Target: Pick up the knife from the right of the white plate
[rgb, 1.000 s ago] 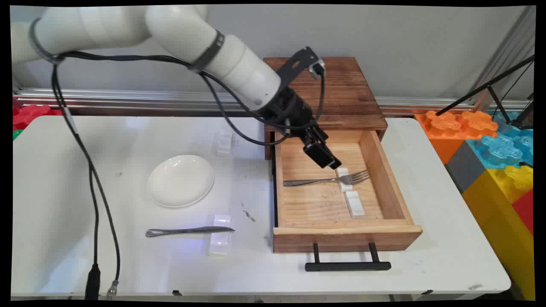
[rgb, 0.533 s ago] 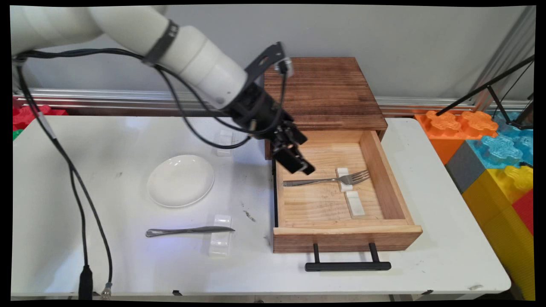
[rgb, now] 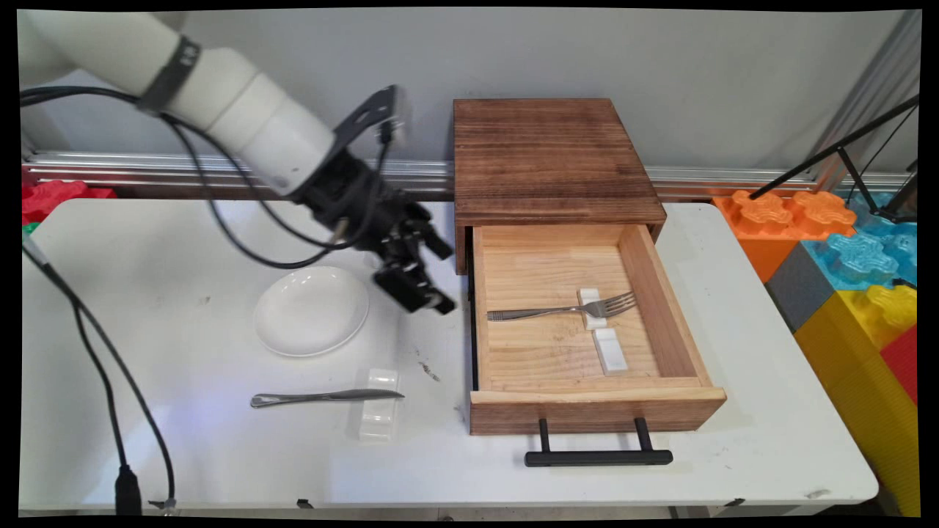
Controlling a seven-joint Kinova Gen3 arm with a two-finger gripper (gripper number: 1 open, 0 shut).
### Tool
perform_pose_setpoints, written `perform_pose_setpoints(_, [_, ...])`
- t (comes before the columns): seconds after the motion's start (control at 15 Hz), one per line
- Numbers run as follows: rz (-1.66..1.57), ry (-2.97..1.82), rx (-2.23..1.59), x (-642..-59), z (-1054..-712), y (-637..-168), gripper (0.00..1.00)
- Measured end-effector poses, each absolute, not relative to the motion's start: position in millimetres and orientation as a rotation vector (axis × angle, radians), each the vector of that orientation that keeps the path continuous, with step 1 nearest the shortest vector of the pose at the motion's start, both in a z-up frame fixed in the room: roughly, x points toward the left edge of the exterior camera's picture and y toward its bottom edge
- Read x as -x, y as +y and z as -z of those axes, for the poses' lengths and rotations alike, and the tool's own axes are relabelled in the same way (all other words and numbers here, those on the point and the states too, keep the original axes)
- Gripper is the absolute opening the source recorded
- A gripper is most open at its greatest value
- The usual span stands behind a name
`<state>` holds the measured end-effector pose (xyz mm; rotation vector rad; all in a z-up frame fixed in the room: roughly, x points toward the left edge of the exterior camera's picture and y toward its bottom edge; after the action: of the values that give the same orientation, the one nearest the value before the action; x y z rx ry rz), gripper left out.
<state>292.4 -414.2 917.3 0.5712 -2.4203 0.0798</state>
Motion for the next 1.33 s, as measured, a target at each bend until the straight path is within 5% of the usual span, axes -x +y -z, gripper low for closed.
perform_pose_setpoints(0.73, [-0.022,-2.619,-0.551,-393.9,-887.9,-367.8,1.0])
perform_pose_setpoints(1.33, [-0.022,-2.706,-0.579,-399.6,-852.2,-342.1,1.0])
